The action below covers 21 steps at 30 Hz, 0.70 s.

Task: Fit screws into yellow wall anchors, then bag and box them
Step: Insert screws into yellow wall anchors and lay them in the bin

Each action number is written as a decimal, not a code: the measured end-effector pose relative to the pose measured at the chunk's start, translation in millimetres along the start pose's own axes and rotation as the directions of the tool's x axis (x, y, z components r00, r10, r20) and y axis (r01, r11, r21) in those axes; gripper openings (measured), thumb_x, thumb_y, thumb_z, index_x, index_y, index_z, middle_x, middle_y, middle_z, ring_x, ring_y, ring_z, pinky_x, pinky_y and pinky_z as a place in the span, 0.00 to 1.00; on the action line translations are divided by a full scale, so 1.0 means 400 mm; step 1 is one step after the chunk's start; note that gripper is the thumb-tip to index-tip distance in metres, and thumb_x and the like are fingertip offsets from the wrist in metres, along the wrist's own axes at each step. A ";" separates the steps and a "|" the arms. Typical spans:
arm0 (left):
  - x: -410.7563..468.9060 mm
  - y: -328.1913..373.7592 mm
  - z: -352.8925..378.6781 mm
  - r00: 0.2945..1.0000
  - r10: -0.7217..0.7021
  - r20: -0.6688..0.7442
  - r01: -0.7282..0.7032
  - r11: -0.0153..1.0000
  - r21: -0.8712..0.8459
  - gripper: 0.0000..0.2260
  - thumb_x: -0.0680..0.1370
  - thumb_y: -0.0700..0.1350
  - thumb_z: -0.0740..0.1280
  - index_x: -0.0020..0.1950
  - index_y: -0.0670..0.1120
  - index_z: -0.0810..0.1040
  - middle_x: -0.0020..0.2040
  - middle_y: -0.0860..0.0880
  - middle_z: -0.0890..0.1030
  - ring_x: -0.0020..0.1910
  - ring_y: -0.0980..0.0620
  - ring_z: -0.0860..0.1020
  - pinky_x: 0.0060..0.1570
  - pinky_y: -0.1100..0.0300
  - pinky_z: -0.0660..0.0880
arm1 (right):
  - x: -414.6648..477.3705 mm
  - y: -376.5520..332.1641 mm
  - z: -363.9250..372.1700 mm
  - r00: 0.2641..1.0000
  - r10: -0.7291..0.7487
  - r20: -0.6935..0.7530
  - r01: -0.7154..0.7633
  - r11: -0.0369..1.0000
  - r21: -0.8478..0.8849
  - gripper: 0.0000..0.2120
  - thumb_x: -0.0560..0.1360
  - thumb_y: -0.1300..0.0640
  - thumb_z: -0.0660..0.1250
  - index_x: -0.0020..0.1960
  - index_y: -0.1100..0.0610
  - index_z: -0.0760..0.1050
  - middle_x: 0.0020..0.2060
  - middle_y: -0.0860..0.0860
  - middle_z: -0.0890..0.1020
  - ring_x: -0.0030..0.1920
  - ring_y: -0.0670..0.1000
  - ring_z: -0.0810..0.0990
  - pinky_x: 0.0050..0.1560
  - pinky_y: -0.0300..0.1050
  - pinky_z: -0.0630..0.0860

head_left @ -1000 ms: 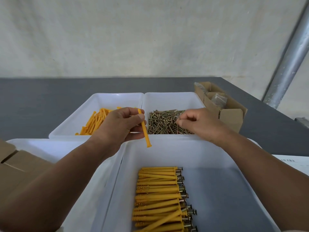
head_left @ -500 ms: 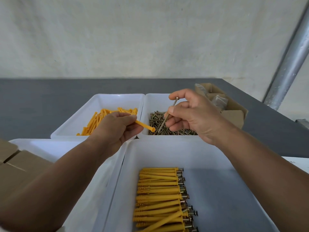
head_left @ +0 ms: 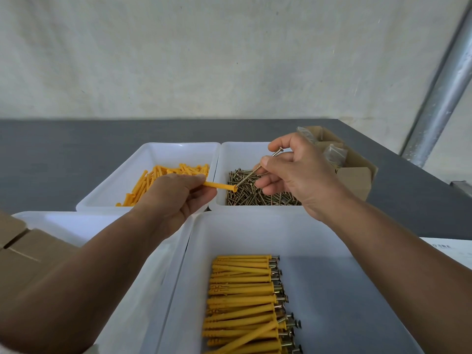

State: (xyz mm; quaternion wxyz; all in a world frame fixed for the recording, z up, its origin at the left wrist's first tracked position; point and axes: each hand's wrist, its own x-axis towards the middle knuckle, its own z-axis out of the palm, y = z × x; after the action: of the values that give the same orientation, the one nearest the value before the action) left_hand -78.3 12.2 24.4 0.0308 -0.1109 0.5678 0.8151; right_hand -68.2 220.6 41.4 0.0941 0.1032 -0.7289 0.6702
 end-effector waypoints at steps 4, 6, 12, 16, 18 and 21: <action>-0.002 0.004 0.001 1.000 -0.006 -0.012 0.006 0.999 -0.034 0.04 0.79 0.34 0.65 0.47 0.33 0.77 0.37 0.41 0.83 0.33 0.51 0.84 0.31 0.61 0.80 | 0.002 0.003 0.000 0.999 0.010 -0.041 -0.010 1.000 -0.011 0.07 0.78 0.63 0.67 0.52 0.54 0.71 0.37 0.54 0.85 0.34 0.54 0.85 0.31 0.44 0.79; -0.004 0.007 0.002 1.000 -0.011 -0.019 0.009 0.998 -0.063 0.04 0.79 0.33 0.65 0.48 0.32 0.77 0.40 0.40 0.83 0.35 0.50 0.84 0.31 0.61 0.80 | 0.003 0.004 -0.001 0.998 0.016 -0.060 -0.017 1.000 -0.019 0.05 0.78 0.63 0.65 0.51 0.55 0.71 0.37 0.53 0.85 0.35 0.54 0.85 0.31 0.44 0.79; -0.012 0.013 0.006 0.999 -0.044 -0.031 0.040 0.989 -0.142 0.07 0.78 0.33 0.66 0.55 0.31 0.76 0.53 0.36 0.83 0.44 0.46 0.84 0.36 0.58 0.82 | 0.002 0.010 0.007 0.994 0.084 -0.074 -0.084 0.996 0.001 0.03 0.80 0.60 0.62 0.52 0.56 0.74 0.36 0.49 0.85 0.36 0.52 0.86 0.30 0.42 0.79; -0.014 0.015 0.005 0.998 -0.060 -0.035 0.054 0.984 -0.167 0.09 0.78 0.33 0.66 0.58 0.31 0.76 0.56 0.36 0.82 0.50 0.44 0.83 0.37 0.57 0.83 | 0.003 0.012 0.009 0.991 0.110 -0.076 -0.107 0.994 0.033 0.03 0.80 0.59 0.62 0.51 0.56 0.75 0.37 0.46 0.86 0.36 0.52 0.86 0.30 0.41 0.78; -0.013 0.016 0.005 0.998 -0.061 -0.031 0.054 0.983 -0.175 0.08 0.78 0.33 0.66 0.56 0.31 0.76 0.55 0.36 0.82 0.49 0.44 0.84 0.36 0.57 0.82 | 0.003 0.014 0.008 0.990 0.117 -0.079 -0.113 0.992 0.046 0.04 0.80 0.58 0.62 0.50 0.56 0.75 0.37 0.47 0.86 0.36 0.52 0.86 0.30 0.40 0.78; -0.012 0.016 0.005 0.998 -0.064 -0.026 0.058 0.980 -0.190 0.06 0.78 0.33 0.66 0.53 0.32 0.77 0.53 0.37 0.83 0.46 0.45 0.84 0.36 0.58 0.82 | 0.003 0.017 0.008 0.990 0.122 -0.076 -0.119 0.992 0.041 0.04 0.80 0.57 0.64 0.49 0.56 0.77 0.38 0.48 0.86 0.36 0.51 0.86 0.29 0.40 0.78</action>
State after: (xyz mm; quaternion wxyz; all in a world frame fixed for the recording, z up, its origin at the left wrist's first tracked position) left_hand -74.9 12.1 32.1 0.0359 -0.1437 0.4845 0.8621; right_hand -71.3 217.8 35.0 0.0798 0.0343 -0.7174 0.6913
